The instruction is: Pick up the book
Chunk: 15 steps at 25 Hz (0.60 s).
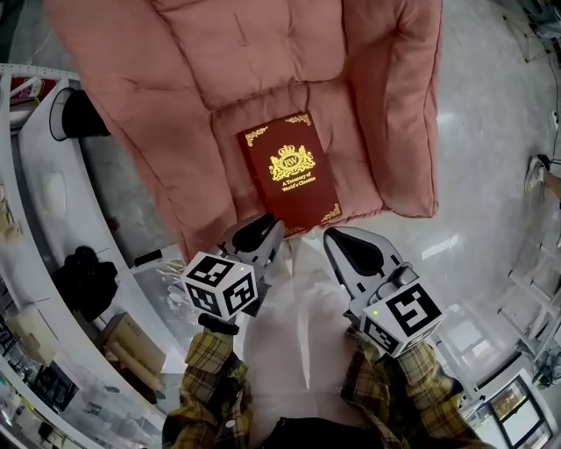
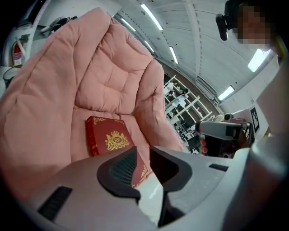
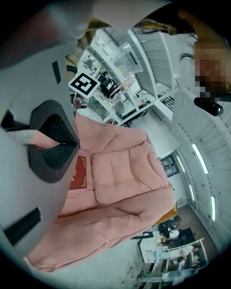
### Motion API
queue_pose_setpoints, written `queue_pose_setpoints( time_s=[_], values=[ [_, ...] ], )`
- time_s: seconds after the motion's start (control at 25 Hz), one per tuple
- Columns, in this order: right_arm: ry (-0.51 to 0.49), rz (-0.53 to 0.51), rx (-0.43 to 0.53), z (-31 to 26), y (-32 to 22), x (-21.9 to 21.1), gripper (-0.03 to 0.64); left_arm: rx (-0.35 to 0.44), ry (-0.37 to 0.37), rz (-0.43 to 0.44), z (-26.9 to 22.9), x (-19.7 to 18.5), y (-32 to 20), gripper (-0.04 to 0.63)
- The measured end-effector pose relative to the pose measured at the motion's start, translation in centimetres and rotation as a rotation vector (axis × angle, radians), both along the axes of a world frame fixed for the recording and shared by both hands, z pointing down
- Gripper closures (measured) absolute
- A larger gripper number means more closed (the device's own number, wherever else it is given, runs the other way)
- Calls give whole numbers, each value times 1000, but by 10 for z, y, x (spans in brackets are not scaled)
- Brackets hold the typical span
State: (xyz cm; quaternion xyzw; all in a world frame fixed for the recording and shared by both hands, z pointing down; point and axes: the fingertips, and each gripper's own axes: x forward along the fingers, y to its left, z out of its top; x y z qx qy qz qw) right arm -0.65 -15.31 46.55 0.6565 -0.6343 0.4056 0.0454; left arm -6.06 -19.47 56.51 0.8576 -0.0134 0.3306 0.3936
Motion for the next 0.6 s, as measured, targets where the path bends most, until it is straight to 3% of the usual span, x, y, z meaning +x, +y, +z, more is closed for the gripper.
queue_pose_setpoints(
  time_s=[0.36, 0.6],
  values=[
    [-50, 38, -55, 36, 13, -3, 600, -80, -58, -16, 52, -4, 11, 351],
    [-57, 41, -64, 35, 17, 0, 600, -110, -143, -9, 85, -12, 23, 286]
  ],
)
